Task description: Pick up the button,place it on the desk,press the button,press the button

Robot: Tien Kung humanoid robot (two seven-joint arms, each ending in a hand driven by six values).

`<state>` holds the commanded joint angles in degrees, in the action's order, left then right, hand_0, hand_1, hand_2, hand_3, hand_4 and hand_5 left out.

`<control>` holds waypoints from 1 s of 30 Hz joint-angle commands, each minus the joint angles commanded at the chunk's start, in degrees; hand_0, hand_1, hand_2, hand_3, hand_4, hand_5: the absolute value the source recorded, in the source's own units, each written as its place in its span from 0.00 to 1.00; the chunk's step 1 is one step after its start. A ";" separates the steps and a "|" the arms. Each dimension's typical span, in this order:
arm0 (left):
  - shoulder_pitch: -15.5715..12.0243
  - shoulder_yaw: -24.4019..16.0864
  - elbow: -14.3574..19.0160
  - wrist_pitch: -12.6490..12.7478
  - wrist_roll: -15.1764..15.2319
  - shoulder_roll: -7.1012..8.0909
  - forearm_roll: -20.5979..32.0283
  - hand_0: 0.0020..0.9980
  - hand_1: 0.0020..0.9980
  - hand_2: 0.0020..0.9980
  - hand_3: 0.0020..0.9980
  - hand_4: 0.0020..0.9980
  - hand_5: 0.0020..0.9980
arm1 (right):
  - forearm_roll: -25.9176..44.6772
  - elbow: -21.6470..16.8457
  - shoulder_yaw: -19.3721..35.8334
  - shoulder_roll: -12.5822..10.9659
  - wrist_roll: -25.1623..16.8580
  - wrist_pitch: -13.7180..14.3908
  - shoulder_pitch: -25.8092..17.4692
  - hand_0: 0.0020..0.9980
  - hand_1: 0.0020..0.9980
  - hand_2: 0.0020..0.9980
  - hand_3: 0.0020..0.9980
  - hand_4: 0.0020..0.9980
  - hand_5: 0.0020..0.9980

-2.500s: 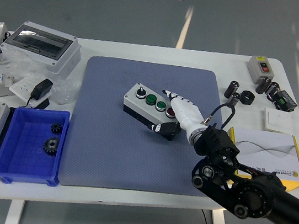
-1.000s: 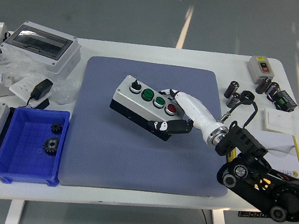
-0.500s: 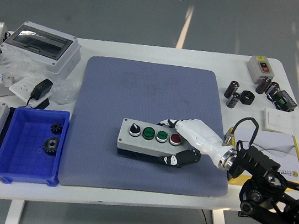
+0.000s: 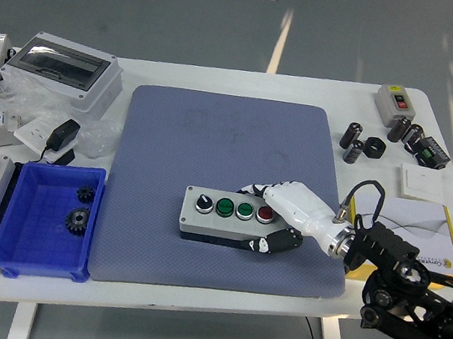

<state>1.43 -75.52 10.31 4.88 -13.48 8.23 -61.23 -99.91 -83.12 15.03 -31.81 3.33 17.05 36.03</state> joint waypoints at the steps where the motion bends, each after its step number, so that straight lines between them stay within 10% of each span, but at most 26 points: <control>1: 0.01 0.00 0.00 0.00 0.01 -0.01 0.02 0.62 0.58 0.56 0.62 0.64 0.21 | 0.18 0.04 -0.07 -0.02 -0.07 0.02 0.10 0.80 0.78 0.75 0.71 0.13 0.00; 30: -0.05 0.18 0.00 -0.03 0.03 0.10 0.13 0.62 0.58 0.56 0.61 0.64 0.21 | 11.26 -0.55 2.95 -1.30 -1.23 -7.67 0.48 0.94 0.91 0.92 0.96 0.33 0.00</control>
<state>1.38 -75.33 10.31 4.85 -13.45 8.33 -61.10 -88.65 -83.67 17.98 -33.11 2.10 9.38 36.51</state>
